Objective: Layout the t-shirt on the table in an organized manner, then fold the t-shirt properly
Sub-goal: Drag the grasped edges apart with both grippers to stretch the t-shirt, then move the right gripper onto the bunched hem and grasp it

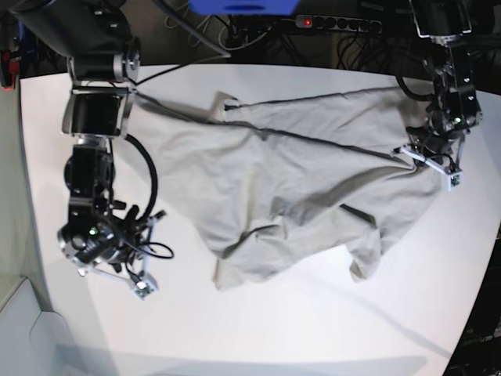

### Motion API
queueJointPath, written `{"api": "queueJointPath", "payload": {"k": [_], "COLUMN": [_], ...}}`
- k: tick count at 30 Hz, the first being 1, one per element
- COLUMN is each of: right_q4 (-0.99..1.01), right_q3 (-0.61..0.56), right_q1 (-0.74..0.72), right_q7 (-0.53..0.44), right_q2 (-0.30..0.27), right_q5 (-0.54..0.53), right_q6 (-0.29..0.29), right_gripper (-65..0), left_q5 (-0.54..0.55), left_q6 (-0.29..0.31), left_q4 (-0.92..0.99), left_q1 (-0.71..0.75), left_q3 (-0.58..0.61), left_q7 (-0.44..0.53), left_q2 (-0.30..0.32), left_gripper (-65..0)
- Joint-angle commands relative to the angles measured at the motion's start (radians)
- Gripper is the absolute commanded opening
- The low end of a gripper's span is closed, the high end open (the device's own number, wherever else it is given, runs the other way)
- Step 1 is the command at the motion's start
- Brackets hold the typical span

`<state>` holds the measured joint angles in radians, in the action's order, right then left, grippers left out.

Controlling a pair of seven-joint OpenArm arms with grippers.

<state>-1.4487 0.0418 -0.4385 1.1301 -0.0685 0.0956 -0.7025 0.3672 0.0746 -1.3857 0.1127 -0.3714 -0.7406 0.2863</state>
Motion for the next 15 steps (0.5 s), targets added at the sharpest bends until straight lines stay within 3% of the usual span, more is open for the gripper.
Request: {"api": "queueJointPath", "payload": {"k": [1,4,7,11,15], "right_q4": [0.004,0.075,0.208,0.352,0.472], "right_q3": [-0.023,-0.082,-0.096,-0.096,-0.096], "right_q1": [-0.029,-0.053,-0.115,-0.193,-0.273], "right_q7": [-0.012,-0.012,-0.022,-0.12,-0.216], "right_q2": [0.008,0.039,0.077,0.105,0.111], "right_q5": [-0.01,-0.01,-0.012,-0.012,-0.012], "right_q6": [0.004,0.004,0.004,0.004,0.004], "right_gripper": [-62.3,-62.2,-56.3,-44.9,-39.8], "left_q5": [-0.018,-0.014,-0.014,-0.014,-0.014], "left_q6": [-0.012,-0.012,-0.012,-0.012,-0.012], "left_q4": [0.001,0.001,0.001,0.001,0.001], "left_q1": [0.002,0.002,0.005,0.012,0.032], "left_q3": [0.004,0.007,0.007,0.005,0.004], "left_q7": [-0.061,-0.061,-0.061,-0.061,-0.061], "left_q2": [0.003,0.001,0.0,-0.002,-0.002], "left_gripper": [-64.9,-64.9,-64.9,-64.9,-64.9]}}
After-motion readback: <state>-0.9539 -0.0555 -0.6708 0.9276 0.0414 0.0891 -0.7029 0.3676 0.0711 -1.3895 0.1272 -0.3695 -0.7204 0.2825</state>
